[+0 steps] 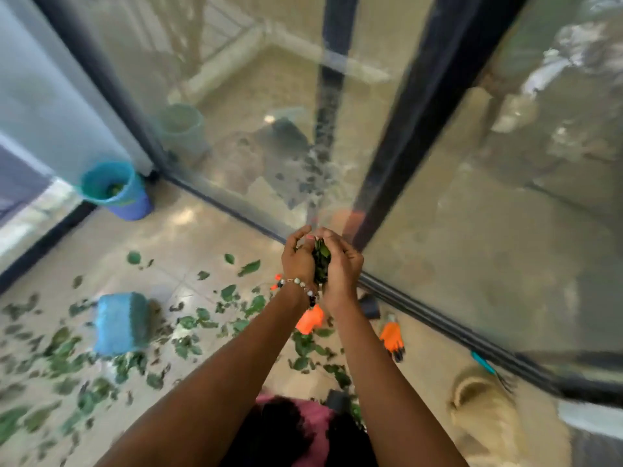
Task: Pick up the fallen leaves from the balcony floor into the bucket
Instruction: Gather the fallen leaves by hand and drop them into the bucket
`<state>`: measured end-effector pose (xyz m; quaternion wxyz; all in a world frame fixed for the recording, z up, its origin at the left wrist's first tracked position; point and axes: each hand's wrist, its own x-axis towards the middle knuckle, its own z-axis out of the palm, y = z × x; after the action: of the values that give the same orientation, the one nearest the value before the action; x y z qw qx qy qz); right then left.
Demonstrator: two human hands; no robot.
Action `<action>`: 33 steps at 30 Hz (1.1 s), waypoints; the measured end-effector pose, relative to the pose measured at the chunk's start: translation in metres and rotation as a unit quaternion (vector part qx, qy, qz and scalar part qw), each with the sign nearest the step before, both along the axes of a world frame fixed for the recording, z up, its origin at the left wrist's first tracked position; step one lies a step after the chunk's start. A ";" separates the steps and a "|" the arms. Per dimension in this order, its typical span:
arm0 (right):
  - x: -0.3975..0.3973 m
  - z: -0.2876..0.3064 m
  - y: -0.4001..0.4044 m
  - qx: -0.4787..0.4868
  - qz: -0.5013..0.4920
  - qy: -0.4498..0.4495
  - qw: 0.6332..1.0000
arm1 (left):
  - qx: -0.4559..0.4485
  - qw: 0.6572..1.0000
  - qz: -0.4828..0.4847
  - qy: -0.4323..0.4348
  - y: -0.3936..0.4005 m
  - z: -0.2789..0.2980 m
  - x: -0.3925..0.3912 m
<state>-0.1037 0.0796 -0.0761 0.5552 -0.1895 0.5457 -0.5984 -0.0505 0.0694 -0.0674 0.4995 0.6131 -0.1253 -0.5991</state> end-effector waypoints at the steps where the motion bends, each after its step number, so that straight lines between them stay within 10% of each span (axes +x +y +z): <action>1: 0.026 -0.001 -0.012 0.001 0.028 0.004 1.000 | 0.005 1.000 0.022 0.005 -0.010 0.001 0.027; 16: 0.340 0.020 -0.138 0.031 0.195 -0.041 0.979 | 0.013 0.958 0.237 0.160 -0.124 0.001 0.341; 33: 0.572 -0.031 -0.346 0.068 0.356 -0.040 0.931 | 0.021 0.912 0.387 0.137 -0.315 -0.069 0.572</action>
<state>0.4680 -0.2666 -0.1075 0.7648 -0.3093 0.4592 -0.3296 0.5218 -0.2456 -0.1361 0.6918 0.5358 0.2037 -0.4391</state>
